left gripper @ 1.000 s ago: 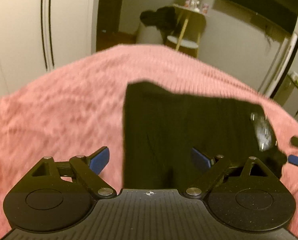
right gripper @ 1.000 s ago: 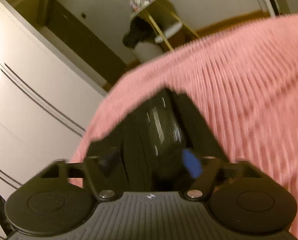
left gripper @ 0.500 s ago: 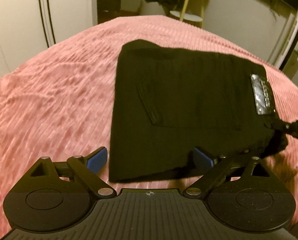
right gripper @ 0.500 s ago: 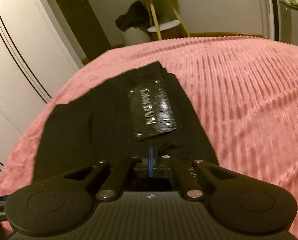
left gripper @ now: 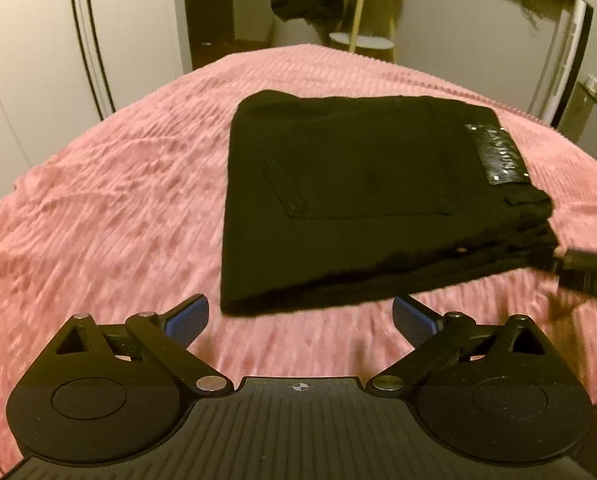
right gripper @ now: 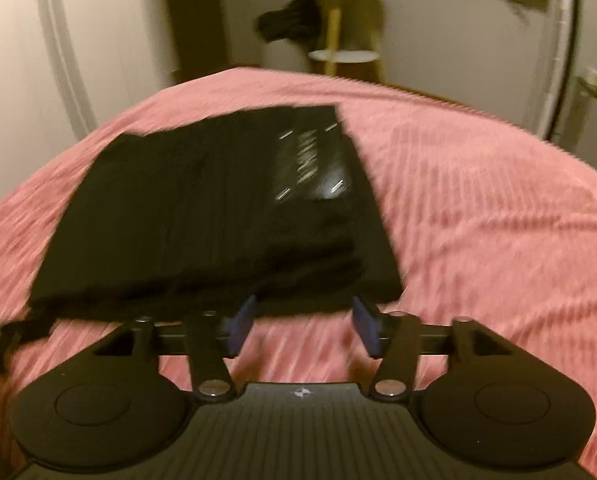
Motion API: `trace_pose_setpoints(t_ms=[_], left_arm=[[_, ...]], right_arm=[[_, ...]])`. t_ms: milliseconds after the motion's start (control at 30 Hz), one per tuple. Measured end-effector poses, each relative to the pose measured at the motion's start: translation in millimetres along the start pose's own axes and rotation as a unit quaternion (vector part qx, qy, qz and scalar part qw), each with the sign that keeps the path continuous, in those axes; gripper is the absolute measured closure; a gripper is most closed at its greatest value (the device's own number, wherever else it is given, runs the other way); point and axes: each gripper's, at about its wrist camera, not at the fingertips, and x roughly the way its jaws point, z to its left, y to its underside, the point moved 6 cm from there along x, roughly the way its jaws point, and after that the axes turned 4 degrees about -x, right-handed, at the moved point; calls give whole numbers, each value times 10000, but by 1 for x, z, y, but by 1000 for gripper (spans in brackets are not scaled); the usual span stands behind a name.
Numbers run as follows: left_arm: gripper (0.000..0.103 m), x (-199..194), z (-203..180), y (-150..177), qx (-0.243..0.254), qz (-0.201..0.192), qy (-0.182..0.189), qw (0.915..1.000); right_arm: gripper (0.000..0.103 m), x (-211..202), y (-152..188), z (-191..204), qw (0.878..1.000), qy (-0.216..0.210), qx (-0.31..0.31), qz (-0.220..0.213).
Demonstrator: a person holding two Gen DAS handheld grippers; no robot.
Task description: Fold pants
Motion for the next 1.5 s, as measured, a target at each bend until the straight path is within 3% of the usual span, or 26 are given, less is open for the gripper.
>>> trace_pose_setpoints(t_ms=[33, 100, 133, 233, 433, 567, 633, 800, 1500], left_arm=[[2, -3, -1, 3, -15, -20, 16, 10000], [2, -7, -4, 8, -50, -39, 30, 10000], [2, -9, -6, 12, -70, -44, 45, 10000], [2, -12, -9, 19, -147, -84, 107, 9998], [2, -21, -7, 23, -62, -354, -146, 9992], [2, -22, -6, 23, -67, -475, -150, 9987], [2, -18, -6, 24, -42, -431, -182, 9989], [2, -15, -5, 25, -5, -413, -287, 9987], [2, -10, -4, 29, 2, -263, -244, 9994]], right_arm=[[25, -5, 6, 5, 9999, -54, -95, 30], [6, -17, 14, 14, 9998, -101, -191, 19], [4, -23, 14, 18, 9996, -152, -219, -68], [4, -40, 15, 31, 9983, -350, -351, -291], [4, -40, 23, 44, 9979, 20, -642, -10], [4, -44, 18, 40, 9987, 122, -391, -315], [4, -44, 19, 40, 9973, 354, -457, -443], [4, -38, 22, 43, 9962, 479, -621, -374], [4, -38, 24, 38, 9973, 401, -424, -437]])
